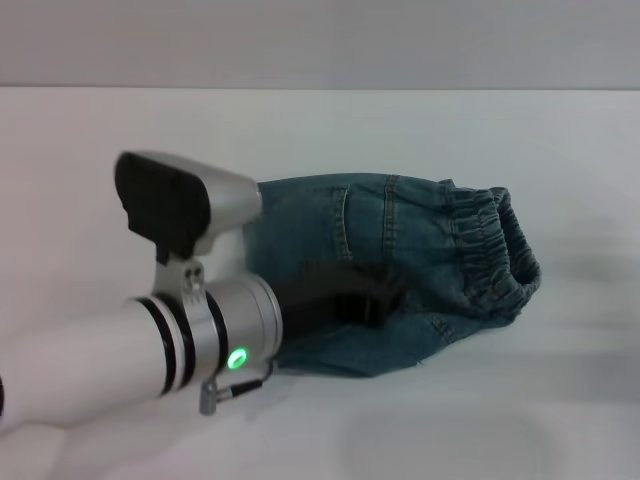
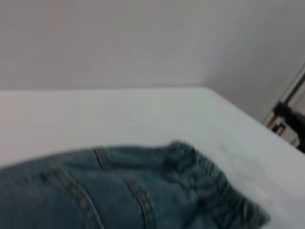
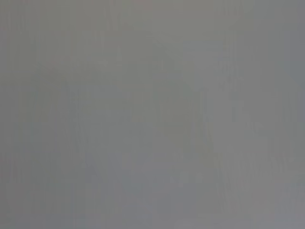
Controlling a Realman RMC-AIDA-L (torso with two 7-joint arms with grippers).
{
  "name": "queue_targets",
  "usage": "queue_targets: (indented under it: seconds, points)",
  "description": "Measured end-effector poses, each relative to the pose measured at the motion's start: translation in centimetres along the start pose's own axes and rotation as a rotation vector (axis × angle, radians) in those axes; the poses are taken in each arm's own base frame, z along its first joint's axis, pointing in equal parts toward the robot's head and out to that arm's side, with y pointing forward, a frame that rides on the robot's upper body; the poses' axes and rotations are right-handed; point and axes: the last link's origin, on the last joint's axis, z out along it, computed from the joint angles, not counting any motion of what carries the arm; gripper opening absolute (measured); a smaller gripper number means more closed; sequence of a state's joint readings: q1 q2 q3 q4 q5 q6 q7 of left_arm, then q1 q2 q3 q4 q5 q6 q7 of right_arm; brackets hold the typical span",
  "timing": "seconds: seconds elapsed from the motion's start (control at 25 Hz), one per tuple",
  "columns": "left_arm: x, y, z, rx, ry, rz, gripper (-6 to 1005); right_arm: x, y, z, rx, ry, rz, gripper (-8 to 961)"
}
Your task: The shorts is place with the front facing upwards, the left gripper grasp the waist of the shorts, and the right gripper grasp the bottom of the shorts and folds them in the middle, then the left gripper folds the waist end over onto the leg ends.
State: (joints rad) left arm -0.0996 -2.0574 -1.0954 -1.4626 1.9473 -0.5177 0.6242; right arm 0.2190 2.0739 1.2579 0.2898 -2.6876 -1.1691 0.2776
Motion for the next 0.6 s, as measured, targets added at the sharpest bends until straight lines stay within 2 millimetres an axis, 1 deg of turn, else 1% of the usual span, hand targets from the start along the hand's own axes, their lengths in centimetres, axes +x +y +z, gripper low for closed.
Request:
queue_targets:
  seconds: [0.04, 0.16, 0.2, 0.28, 0.32, 0.36, 0.52, 0.6]
  points:
    - [-0.8, 0.2, 0.3, -0.007, -0.027, 0.006, 443, 0.0, 0.0, 0.0, 0.000, 0.000, 0.000, 0]
    - [-1.3, 0.2, 0.4, -0.009, -0.040, 0.008, 259, 0.0, 0.0, 0.1, -0.001, -0.002, 0.000, 0]
    - [-1.8, 0.2, 0.5, -0.010, -0.056, 0.008, 197, -0.1, 0.1, 0.1, -0.002, -0.003, 0.000, 0]
    - [-1.8, 0.2, 0.5, -0.010, -0.056, 0.008, 150, -0.1, 0.1, 0.2, -0.003, -0.004, 0.000, 0]
    - [-2.5, -0.3, 0.7, 0.007, -0.070, -0.001, 127, -0.1, 0.1, 0.2, -0.004, -0.004, 0.000, 0]
    - [-2.8, -0.5, 0.9, 0.015, -0.076, -0.004, 103, -0.1, 0.1, 0.3, -0.004, -0.003, 0.000, 0]
    - [-3.2, -0.9, 1.2, 0.023, -0.093, -0.004, 9, -0.1, 0.2, 0.3, -0.006, -0.003, 0.000, 0]
    - [-3.3, -1.2, 1.4, 0.028, -0.101, -0.003, 5, -0.1, 0.2, 0.3, -0.006, -0.002, 0.000, 0]
